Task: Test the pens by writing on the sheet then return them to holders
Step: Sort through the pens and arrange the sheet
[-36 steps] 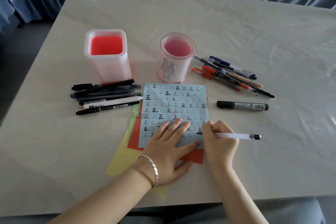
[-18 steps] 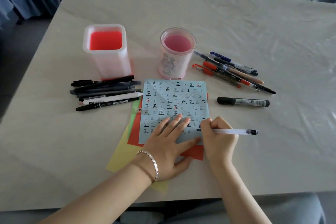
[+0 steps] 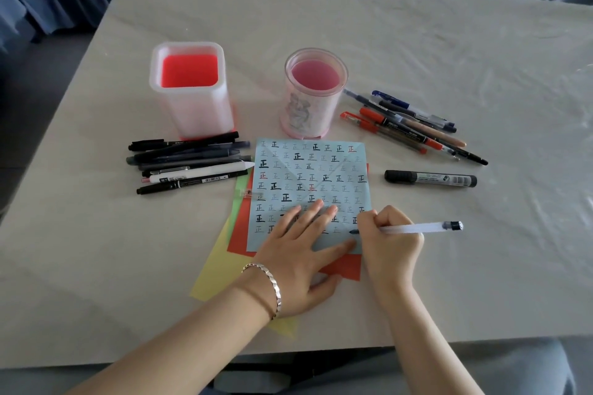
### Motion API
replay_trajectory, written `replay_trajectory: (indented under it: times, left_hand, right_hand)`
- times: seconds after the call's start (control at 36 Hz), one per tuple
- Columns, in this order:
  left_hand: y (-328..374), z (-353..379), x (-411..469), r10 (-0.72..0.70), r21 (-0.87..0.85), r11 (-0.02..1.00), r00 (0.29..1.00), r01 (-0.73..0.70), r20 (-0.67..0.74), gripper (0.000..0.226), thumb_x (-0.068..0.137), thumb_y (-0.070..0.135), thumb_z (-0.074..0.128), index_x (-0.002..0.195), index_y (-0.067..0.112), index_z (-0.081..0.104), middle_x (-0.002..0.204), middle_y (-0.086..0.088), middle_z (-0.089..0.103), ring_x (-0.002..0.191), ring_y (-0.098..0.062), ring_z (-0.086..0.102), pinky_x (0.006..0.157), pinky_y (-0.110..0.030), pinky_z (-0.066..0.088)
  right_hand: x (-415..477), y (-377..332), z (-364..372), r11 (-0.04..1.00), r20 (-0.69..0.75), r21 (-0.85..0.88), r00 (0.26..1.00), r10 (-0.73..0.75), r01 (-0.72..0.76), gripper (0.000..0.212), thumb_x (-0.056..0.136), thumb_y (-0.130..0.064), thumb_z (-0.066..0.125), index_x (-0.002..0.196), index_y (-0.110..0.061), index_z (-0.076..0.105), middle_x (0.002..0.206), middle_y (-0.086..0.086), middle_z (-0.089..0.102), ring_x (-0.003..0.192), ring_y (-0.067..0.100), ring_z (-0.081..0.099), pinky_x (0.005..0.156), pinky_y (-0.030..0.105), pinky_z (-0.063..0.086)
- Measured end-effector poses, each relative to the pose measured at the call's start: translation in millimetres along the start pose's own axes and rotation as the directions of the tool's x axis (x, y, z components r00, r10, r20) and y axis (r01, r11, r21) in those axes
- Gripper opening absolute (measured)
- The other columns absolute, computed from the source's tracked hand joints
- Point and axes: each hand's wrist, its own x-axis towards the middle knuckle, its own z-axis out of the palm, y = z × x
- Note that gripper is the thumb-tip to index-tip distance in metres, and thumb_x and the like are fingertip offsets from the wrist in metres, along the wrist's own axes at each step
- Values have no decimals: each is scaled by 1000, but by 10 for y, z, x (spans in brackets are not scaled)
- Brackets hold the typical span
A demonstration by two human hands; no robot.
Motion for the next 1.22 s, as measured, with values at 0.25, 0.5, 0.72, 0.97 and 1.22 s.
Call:
replay_trajectory:
  times: [0.25, 0.5, 0.72, 0.97, 1.22]
  left_hand:
    - [-17, 17, -10, 51, 1, 999, 999, -51, -16, 35, 86, 46, 40, 117, 40, 55, 143, -18, 39, 134, -37, 31, 107, -47, 16]
    - [-25, 29, -7, 76, -51, 996, 995, -79, -60, 35, 87, 41, 42, 118, 37, 58, 143, -22, 37, 135, -40, 28, 107, -50, 16]
    - [-22, 27, -12, 78, -33, 996, 994, -80, -71, 36, 86, 43, 43, 119, 39, 56, 142, -20, 38, 134, -39, 29, 106, -50, 17]
    - [-34, 40, -21, 90, -32, 995, 993, -92, -76, 34, 88, 42, 42, 118, 39, 56, 142, -22, 38, 134, -41, 30, 106, -50, 17]
    - [-32, 69, -18, 95, -62, 993, 989, -102, -110, 31, 86, 41, 43, 112, 38, 61, 141, -21, 40, 133, -40, 31, 107, -49, 17]
  right_hand:
    - [69, -154, -278, 977, 200, 119, 968, 153, -179, 16, 82, -9, 66, 71, -16, 57, 57, -2, 64, 57, 8, 60, 59, 27, 49]
    - [6, -353, -516, 978, 440, -203, 888, 135, -48, 20, 75, -4, 59, 65, -21, 62, 67, -5, 69, 44, 5, 42, 40, 14, 32]
    - [15, -321, -455, 947, 448, -318, 873, 194, -48, 21, 73, -7, 61, 62, -25, 63, 64, -1, 66, 42, 3, 43, 39, 14, 32]
    - [45, -331, -529, 939, 418, -339, 883, 214, -67, 16, 71, -4, 58, 62, -16, 63, 62, 9, 62, 40, 5, 36, 37, 16, 27]
    - [35, -335, -617, 927, 428, -363, 868, 252, -91, 12, 70, -2, 59, 61, -9, 63, 58, 9, 59, 39, 6, 34, 36, 14, 26]
